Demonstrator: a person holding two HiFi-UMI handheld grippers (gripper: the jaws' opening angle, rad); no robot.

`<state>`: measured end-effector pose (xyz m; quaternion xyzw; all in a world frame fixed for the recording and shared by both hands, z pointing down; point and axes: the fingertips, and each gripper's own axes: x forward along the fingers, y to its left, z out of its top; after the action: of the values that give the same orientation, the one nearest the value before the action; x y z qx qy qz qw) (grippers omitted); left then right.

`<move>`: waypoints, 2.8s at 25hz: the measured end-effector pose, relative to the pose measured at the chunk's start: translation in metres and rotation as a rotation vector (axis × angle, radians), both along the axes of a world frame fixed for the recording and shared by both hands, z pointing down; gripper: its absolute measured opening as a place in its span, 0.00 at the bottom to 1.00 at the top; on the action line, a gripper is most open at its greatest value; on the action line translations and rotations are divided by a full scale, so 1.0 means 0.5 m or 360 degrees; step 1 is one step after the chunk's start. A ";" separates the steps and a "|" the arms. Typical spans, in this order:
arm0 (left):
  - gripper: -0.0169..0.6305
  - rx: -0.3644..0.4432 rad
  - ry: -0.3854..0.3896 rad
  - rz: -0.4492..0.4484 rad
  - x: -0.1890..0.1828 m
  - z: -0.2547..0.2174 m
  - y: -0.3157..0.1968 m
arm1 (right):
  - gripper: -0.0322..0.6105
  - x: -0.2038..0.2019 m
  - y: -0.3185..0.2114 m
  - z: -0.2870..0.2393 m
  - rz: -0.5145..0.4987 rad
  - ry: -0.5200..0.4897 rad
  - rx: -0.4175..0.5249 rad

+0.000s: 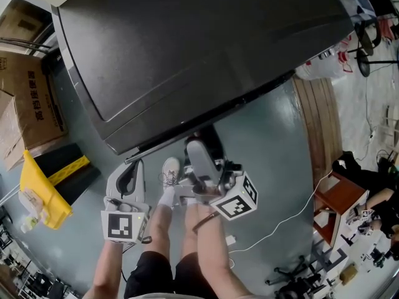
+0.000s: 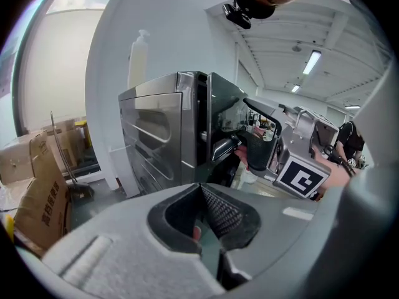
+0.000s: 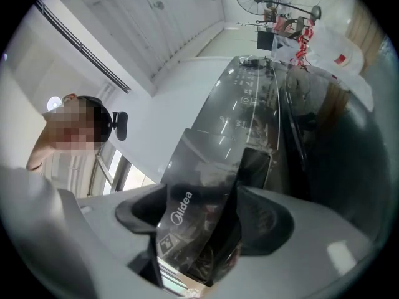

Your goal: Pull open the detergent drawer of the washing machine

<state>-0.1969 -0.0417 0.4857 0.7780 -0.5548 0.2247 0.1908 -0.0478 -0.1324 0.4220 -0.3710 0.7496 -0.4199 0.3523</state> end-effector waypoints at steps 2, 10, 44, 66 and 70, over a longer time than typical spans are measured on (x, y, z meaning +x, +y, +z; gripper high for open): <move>0.04 -0.0002 0.0003 -0.0006 -0.003 0.000 0.002 | 0.58 0.000 0.000 -0.001 0.0020 0.0003 0.0000; 0.04 -0.0002 0.0006 -0.0001 -0.023 0.003 0.005 | 0.58 0.007 0.003 0.000 0.0112 0.0001 -0.0031; 0.04 -0.0012 -0.0003 0.0112 -0.054 -0.006 -0.010 | 0.58 0.015 -0.015 -0.031 0.0433 -0.0448 -0.0060; 0.04 0.0005 -0.0051 0.0146 -0.073 -0.017 -0.021 | 0.58 0.022 -0.021 -0.028 0.0552 -0.0718 -0.0108; 0.04 0.0016 -0.0054 0.0145 -0.075 -0.018 -0.019 | 0.58 0.020 -0.021 -0.028 0.0536 -0.0713 -0.0102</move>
<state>-0.2342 -0.0514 0.4769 0.7995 -0.5231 0.2436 0.1668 -0.0375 -0.1430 0.4081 -0.3992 0.5673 -0.4506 0.5619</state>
